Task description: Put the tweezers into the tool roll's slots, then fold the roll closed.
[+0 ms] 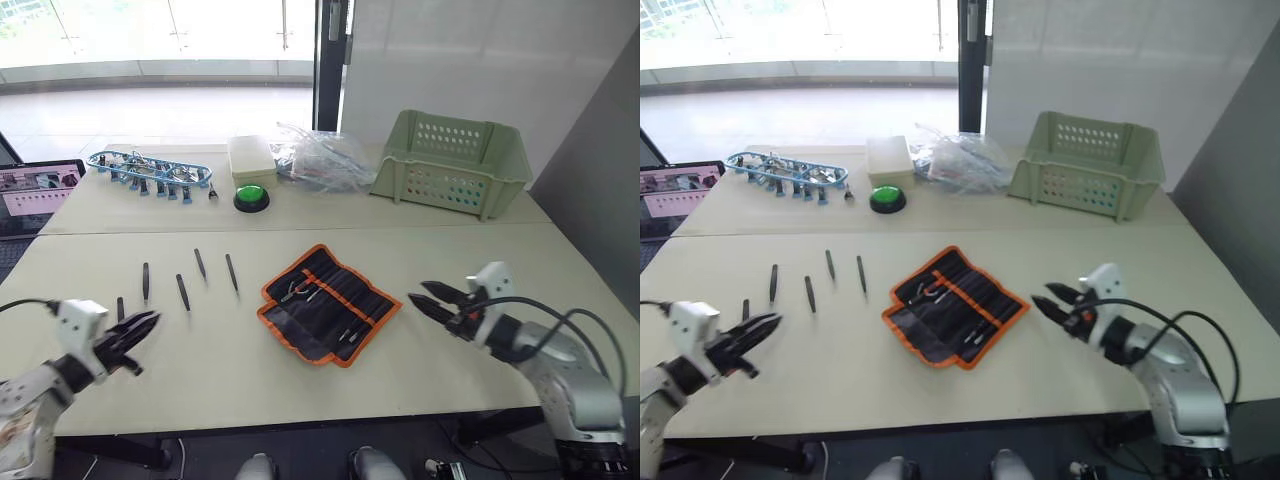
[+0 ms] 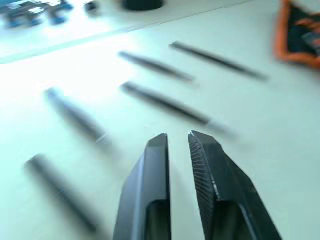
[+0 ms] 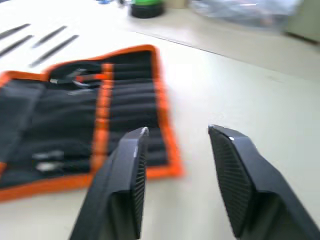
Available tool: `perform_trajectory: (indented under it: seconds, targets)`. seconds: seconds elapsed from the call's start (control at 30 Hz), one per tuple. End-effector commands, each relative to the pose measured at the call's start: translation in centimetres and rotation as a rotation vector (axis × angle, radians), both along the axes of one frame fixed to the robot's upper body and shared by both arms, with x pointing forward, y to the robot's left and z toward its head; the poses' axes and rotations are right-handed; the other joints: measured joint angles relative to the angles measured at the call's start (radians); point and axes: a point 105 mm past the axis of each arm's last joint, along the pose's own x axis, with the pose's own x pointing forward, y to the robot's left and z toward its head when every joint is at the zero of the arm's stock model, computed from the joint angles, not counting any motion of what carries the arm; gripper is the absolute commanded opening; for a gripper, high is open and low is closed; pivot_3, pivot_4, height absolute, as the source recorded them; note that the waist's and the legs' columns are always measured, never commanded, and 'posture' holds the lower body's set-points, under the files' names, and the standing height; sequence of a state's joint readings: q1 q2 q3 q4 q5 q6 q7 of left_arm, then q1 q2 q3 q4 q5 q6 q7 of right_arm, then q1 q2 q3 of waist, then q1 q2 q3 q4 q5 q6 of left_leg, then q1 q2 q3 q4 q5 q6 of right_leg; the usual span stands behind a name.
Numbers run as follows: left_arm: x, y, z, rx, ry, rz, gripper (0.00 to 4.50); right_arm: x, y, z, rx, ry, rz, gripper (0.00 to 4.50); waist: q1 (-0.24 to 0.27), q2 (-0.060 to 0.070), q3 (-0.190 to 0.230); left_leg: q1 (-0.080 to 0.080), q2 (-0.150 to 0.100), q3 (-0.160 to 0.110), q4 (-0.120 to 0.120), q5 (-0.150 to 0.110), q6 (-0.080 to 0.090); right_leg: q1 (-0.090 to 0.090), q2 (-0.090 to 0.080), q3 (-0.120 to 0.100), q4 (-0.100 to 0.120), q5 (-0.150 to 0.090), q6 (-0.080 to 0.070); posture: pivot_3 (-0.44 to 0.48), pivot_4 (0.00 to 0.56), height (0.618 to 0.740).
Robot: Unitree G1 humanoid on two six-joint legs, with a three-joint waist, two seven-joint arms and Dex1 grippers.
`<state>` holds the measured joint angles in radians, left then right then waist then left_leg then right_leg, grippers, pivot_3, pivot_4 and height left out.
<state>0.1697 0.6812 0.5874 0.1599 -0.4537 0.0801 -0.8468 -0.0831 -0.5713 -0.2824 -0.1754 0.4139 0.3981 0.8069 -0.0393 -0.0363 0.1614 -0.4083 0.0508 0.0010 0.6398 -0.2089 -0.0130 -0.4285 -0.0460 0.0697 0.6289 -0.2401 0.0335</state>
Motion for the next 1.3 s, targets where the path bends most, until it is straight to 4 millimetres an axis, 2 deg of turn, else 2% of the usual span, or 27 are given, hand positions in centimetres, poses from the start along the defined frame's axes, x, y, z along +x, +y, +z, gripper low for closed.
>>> perform_trajectory:
  seconds: [0.03, 0.13, 0.2, 0.27, 0.47, 0.6, 0.7, 0.83, 1.0, 1.13, 1.3]
  targets:
    - [-2.0, 2.6, 1.3, 0.013, -0.08, 0.127, 2.15, -0.6, -2.6, -0.1, -0.035, -0.046, -0.051, 3.55, 0.001, 0.0, 0.0, 0.0, 0.0, 0.0, 0.0, 0.0, 0.0, 0.0, 0.0, 0.0, 0.0, 0.0, -0.001, 0.0, 0.15, 0.725]
    - [-4.8, 4.2, 0.1, 0.03, -0.032, 0.195, 3.16, -1.5, -5.6, -1.4, -0.046, -0.037, -0.141, 4.5, 0.004, 0.0, 0.0, 0.002, 0.0, 0.001, 0.0, 0.0, 0.0, 0.001, 0.0, 0.0, 0.0, -0.004, -0.006, 0.0, 0.15, 0.725]
    - [-6.2, 5.1, -0.3, 0.011, -0.018, 0.236, 3.84, -2.0, -7.3, -1.9, -0.042, -0.039, -0.201, 4.5, 0.003, 0.0, 0.0, 0.004, 0.001, 0.002, 0.0, 0.0, 0.0, 0.002, -0.001, 0.0, 0.0, -0.004, -0.007, 0.0, 0.15, 0.725]
    - [-7.0, 5.7, -0.5, 0.003, -0.012, 0.26, 4.45, -2.4, -8.2, -2.3, -0.048, -0.042, -0.231, 4.5, 0.003, 0.0, 0.0, 0.004, 0.0, 0.003, 0.0, 0.0, -0.001, 0.002, -0.002, 0.0, 0.0, -0.004, -0.007, 0.0, 0.15, 0.725]
    - [-7.6, 5.9, -0.4, 0.004, -0.015, 0.273, 4.49, -2.5, -8.2, -2.6, -0.039, -0.055, -0.25, 4.5, 0.002, 0.0, 0.0, 0.004, 0.001, 0.003, 0.0, -0.004, -0.007, 0.002, -0.002, 0.0, 0.001, -0.004, -0.008, 0.0, 0.15, 0.725]
    - [-7.7, 5.2, -0.9, -0.008, -0.017, 0.275, 4.49, -1.8, -6.3, -2.7, -0.004, -0.052, -0.195, 4.5, 0.0, 0.0, 0.0, 0.004, 0.001, 0.003, 0.0, -0.002, -0.003, 0.002, -0.002, 0.0, 0.0, -0.004, -0.008, 0.0, 0.15, 0.725]
    - [-8.0, 4.5, -1.1, -0.028, -0.023, 0.295, 4.49, -1.0, -4.4, -1.7, 0.016, -0.068, -0.107, 4.5, -0.007, 0.0, 0.0, 0.004, 0.001, 0.004, 0.0, -0.001, -0.001, 0.002, -0.002, 0.001, 0.001, -0.004, -0.007, 0.0, 0.15, 0.725]
    - [-8.4, 2.5, -1.3, -0.093, -0.044, 0.32, 4.49, -0.2, -1.5, 0.1, 0.024, -0.077, 0.07, 4.5, -0.006, 0.0, 0.0, 0.004, 0.001, 0.005, 0.0, -0.001, -0.001, 0.002, -0.002, 0.002, 0.001, -0.004, -0.007, 0.0, 0.15, 0.725]
    - [-8.3, 0.3, -1.1, -0.177, -0.112, 0.444, 4.49, -0.8, 2.1, 2.2, 0.013, -0.048, 0.355, 4.5, 0.005, -0.001, 0.001, 0.004, 0.001, 0.004, 0.001, -0.001, -0.001, 0.003, -0.001, 0.002, 0.001, -0.004, -0.006, 0.0, 0.15, 0.725]
    - [-7.8, -1.8, -1.4, -0.238, -0.102, 0.489, 4.49, -1.1, 3.7, 3.2, 0.009, -0.038, 0.499, 4.5, 0.01, -0.002, 0.001, 0.004, 0.001, 0.003, 0.003, -0.001, -0.001, 0.004, 0.0, 0.001, 0.001, -0.003, -0.005, 0.0, 0.15, 0.725]
    - [-6.7, -3.8, -1.7, -0.247, -0.085, 0.582, 4.49, -1.3, 4.9, 3.4, -0.025, -0.041, 0.607, 4.5, 0.011, -0.003, 0.001, 0.004, 0.0, 0.003, 0.004, -0.001, -0.001, 0.005, 0.0, 0.002, 0.001, -0.003, -0.004, 0.0, 0.15, 0.725]
